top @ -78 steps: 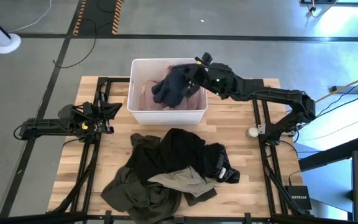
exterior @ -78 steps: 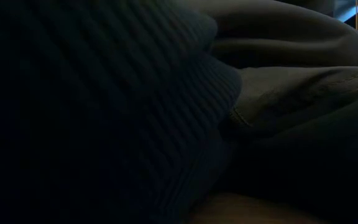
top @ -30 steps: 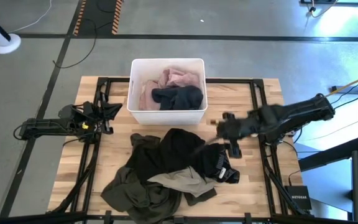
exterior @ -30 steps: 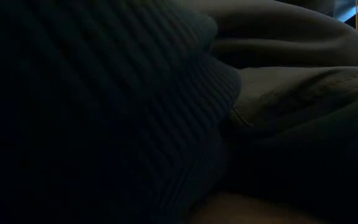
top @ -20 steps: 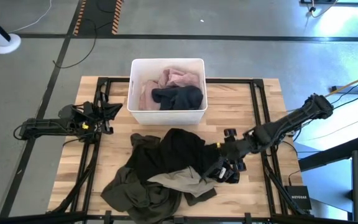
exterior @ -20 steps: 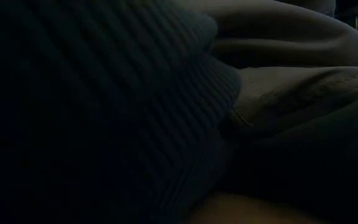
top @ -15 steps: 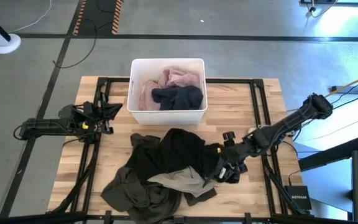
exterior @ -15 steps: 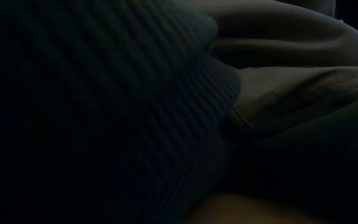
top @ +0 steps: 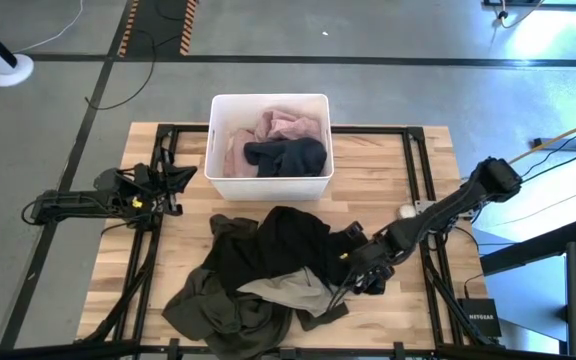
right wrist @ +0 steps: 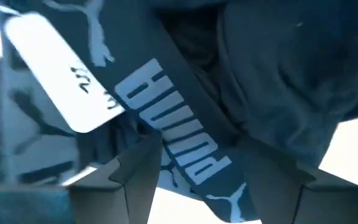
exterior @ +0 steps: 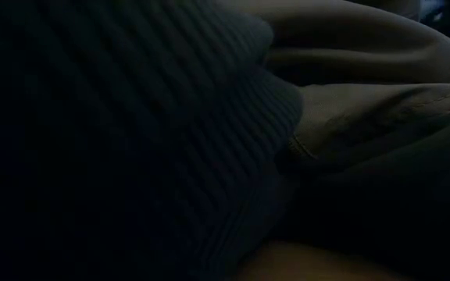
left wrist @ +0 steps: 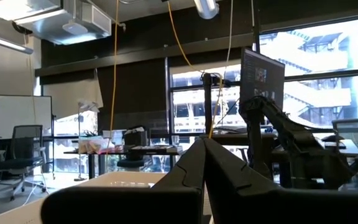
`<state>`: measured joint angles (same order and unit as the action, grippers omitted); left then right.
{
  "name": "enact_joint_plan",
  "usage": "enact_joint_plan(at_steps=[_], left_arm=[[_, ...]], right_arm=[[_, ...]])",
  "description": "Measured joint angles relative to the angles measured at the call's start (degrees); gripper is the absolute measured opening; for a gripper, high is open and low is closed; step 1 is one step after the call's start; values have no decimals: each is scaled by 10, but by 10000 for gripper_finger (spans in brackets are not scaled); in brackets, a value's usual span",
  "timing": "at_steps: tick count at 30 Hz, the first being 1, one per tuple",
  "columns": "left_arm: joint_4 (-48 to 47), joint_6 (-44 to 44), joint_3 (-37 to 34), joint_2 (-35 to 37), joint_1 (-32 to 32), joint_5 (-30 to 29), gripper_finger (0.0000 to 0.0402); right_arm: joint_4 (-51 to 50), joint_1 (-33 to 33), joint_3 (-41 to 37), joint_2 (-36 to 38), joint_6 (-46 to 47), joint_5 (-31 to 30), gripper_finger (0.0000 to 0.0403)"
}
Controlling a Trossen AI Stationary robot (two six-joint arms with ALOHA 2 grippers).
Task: Sort clothes
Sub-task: Put the black boxer into the white laundry organizer
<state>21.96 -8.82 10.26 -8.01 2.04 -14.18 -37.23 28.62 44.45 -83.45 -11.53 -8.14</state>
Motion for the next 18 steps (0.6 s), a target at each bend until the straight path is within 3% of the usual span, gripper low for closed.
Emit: enact_joint_plan(at_steps=[6,18], left_arm=[[0,0,0,0,0,0,0],[0,0,0,0,0,0,0]], right_arm=[[13,-2,10,-42,-25,-71,225],[48,-21,14,-101,-53,-34,218]])
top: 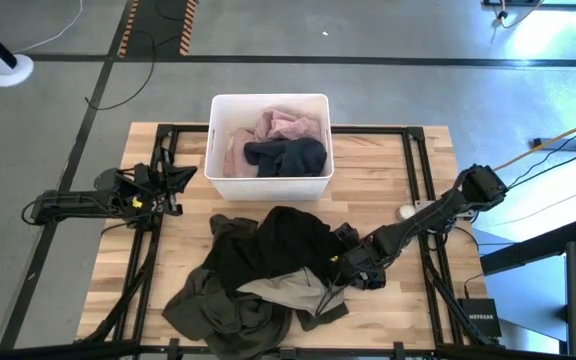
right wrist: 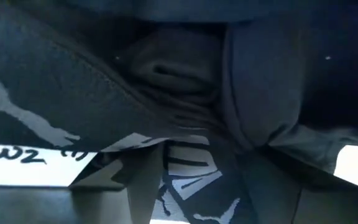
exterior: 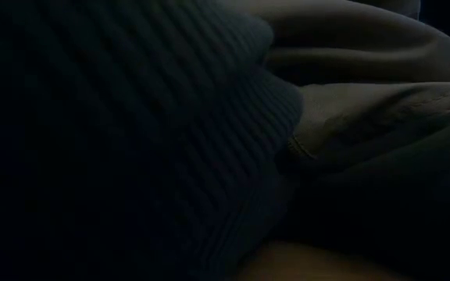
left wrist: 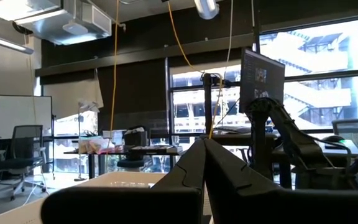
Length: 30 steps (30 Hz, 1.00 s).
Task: Sort clothes
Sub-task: Put the black boxer into the white laundry organizer
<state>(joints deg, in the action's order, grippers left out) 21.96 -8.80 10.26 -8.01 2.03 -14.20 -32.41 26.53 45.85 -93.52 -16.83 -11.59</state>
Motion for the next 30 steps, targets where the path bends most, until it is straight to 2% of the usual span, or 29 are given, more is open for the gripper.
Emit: enact_joint_plan(at_steps=[4,11,13,18,22,30], left_arm=[[0,-2,0,0,0,0,0],[0,0,0,0,0,0,0],[0,-1,0,0,0,0,0],[0,-5,0,0,0,0,0],[-1,-6,0,0,0,0,0],[-1,-6,0,0,0,0,0]], right_arm=[[0,-20,2,-2,0,32,168],[-3,-44,1,-1,0,52,24],[-6,-45,1,2,12,53,20],[-35,-44,-2,27,63,53,41],[-82,-44,6,64,93,69,19],[-147,-44,57,131,141,84,20]])
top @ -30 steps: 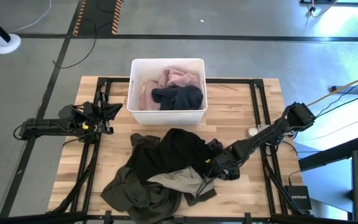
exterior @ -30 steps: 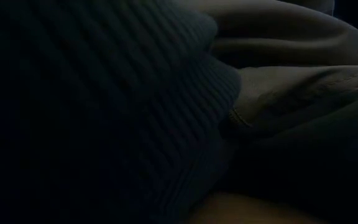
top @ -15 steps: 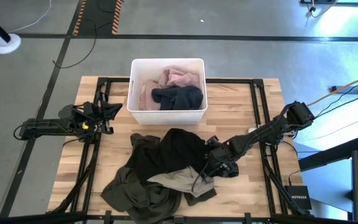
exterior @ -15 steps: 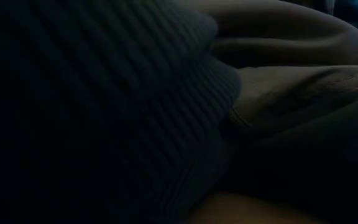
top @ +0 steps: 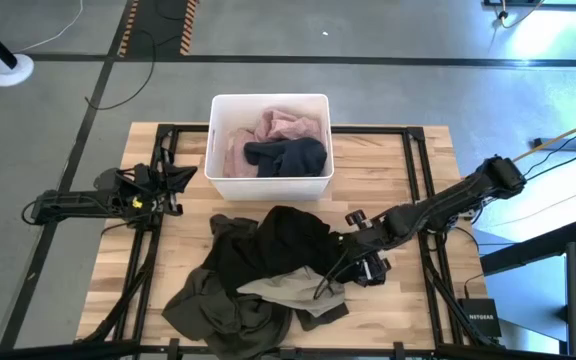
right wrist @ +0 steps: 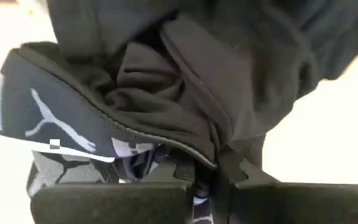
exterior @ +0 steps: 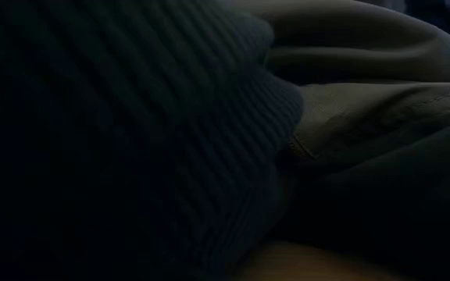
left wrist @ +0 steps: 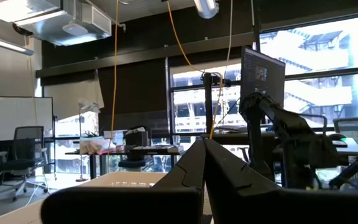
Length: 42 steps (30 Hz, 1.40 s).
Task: Sort clothes
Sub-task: Put the black boxer into the white laundry organizer
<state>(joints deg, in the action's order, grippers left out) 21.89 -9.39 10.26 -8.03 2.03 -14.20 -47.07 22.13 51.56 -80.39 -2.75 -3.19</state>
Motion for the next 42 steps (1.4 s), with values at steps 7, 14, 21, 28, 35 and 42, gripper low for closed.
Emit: enact_joint_plan(at_steps=[7,14,21,28,35,42], left_arm=[[0,0,0,0,0,0,0],[0,0,0,0,0,0,0],[0,0,0,0,0,0,0],[0,0,0,0,0,0,0],[0,0,0,0,0,-1,0],[0,-11,0,0,0,-1,0]], right_arm=[[-9,0,43,56,0,-10,20],[-10,0,101,94,-1,-50,21],[-7,-1,190,99,-5,-97,21],[2,-1,276,99,-55,-175,20],[60,-51,328,99,-144,-260,22],[164,-173,337,97,-207,-250,22]])
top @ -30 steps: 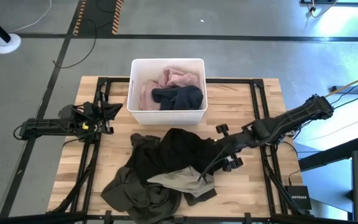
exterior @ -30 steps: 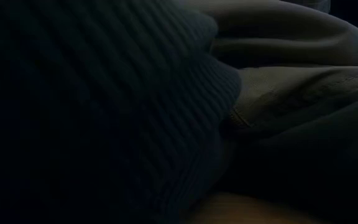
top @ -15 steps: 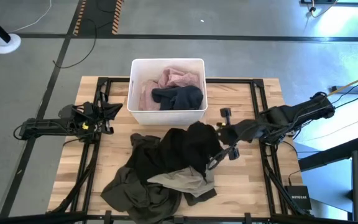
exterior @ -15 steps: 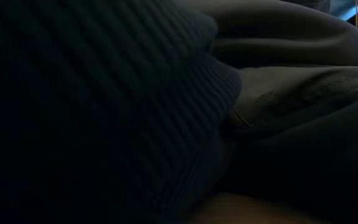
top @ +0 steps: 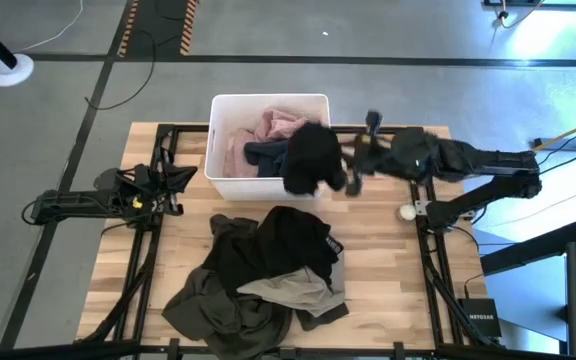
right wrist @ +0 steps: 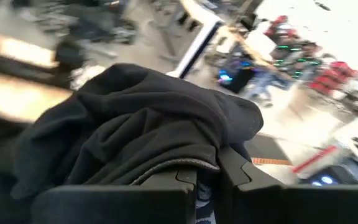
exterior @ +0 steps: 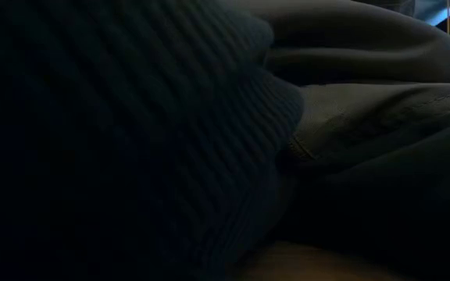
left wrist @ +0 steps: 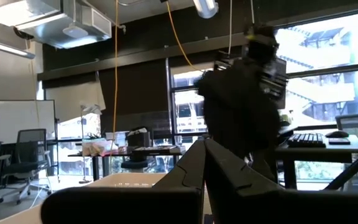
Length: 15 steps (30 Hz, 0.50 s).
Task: Sort clothes
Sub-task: Put the black boxer into the white laundry organizer
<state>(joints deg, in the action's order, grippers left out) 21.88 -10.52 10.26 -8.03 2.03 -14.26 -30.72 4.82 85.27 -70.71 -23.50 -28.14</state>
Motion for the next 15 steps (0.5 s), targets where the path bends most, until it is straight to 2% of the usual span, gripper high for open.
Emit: enact_joint_plan(at_steps=[10,15], left_arm=[[0,0,0,0,0,0,0],[0,0,0,0,0,0,0]], right_arm=[[98,-158,0,-53,-9,99,22],[113,-201,0,-101,4,108,37]])
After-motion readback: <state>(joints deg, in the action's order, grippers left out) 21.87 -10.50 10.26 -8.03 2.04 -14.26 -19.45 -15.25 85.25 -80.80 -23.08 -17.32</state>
